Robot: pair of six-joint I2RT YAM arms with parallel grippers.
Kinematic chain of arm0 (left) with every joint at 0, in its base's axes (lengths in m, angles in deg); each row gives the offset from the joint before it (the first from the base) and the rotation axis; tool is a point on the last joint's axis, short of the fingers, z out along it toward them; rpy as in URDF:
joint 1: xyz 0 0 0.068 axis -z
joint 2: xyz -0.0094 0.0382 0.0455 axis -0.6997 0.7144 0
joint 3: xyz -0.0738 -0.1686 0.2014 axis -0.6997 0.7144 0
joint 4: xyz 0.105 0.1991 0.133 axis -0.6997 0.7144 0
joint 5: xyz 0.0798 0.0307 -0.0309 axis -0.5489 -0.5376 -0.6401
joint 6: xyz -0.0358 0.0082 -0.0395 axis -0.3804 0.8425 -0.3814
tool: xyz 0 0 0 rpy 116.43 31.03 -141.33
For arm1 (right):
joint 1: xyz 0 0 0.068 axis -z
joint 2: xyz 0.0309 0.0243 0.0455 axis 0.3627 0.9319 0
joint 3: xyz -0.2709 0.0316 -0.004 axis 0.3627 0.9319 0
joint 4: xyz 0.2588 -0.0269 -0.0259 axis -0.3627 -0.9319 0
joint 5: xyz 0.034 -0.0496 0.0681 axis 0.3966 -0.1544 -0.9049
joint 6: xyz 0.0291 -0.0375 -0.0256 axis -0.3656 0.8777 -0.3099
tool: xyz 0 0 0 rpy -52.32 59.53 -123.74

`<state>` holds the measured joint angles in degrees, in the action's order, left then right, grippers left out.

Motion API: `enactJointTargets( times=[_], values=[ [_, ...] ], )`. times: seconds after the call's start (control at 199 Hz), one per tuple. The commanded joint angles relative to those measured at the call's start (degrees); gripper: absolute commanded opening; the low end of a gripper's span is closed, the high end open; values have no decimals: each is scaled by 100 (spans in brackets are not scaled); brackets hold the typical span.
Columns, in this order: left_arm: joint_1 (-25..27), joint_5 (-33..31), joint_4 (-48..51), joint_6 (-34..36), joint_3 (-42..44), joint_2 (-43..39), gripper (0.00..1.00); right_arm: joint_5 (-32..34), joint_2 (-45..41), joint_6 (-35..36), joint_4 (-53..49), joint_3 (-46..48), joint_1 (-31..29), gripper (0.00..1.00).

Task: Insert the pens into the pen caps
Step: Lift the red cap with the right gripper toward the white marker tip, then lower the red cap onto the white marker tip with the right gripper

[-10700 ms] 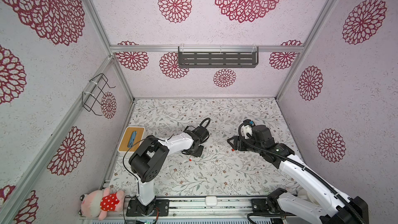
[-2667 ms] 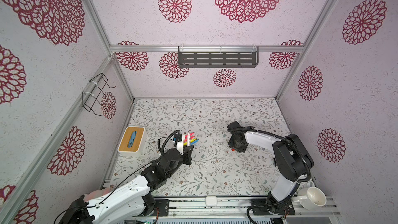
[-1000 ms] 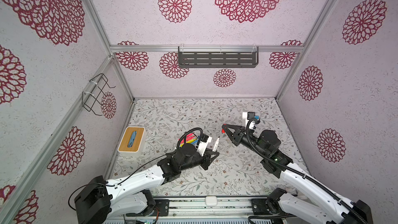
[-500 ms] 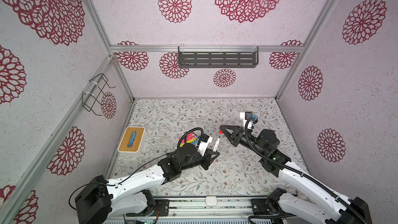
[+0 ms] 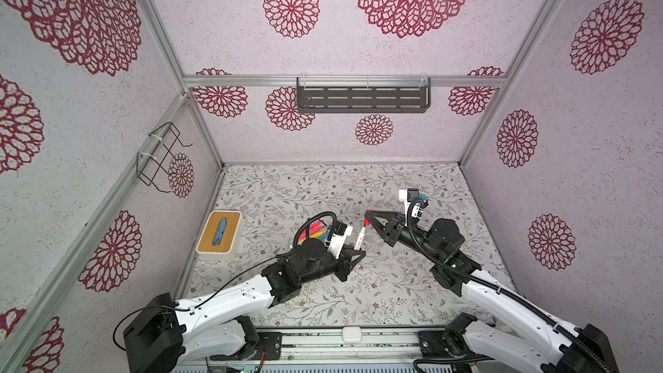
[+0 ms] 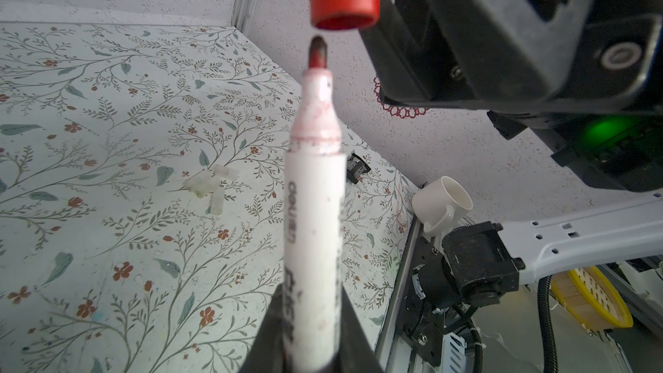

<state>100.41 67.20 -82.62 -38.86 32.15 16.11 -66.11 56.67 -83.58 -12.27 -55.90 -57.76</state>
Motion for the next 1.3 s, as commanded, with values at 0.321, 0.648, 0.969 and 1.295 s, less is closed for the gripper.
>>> enactJointTargets(
  times=[0.321, 0.648, 0.969, 1.295],
  values=[
    [54, -41, -244, 79, -57, -230, 0, -213, 106, -279, 755, 59, -25, 0],
    [51, -257, -407, 48, 43, -308, 0, -362, 135, -488, 1160, 192, -103, 0],
    [42, -365, -619, 112, 39, -319, 0, -402, 293, -590, 1470, 312, -354, 2],
    [33, -580, -774, 115, 178, -533, 0, -254, 40, -384, 1352, 471, -482, 41]
  ],
)
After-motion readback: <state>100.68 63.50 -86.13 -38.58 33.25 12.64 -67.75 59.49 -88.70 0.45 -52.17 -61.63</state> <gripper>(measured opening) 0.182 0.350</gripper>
